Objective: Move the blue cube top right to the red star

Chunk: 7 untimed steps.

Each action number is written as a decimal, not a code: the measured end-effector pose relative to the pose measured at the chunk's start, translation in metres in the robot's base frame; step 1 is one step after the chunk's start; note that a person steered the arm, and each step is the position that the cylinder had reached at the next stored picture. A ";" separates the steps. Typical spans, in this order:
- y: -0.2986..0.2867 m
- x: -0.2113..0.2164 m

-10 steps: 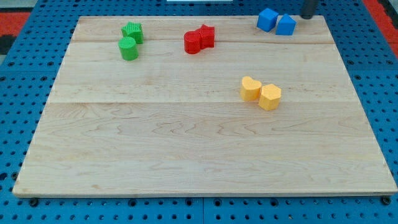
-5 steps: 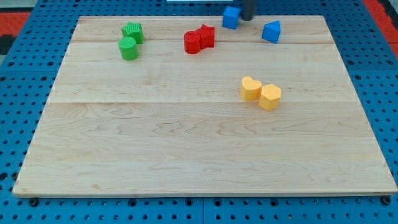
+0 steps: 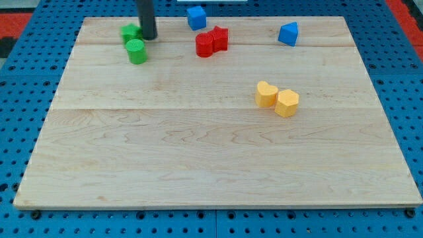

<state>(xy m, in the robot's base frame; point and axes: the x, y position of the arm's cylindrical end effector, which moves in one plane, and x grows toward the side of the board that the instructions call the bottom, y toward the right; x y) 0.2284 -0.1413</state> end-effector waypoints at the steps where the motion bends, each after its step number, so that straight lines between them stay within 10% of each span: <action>1: 0.001 -0.033; 3: 0.009 -0.037; 5: 0.185 -0.015; 7: 0.221 0.012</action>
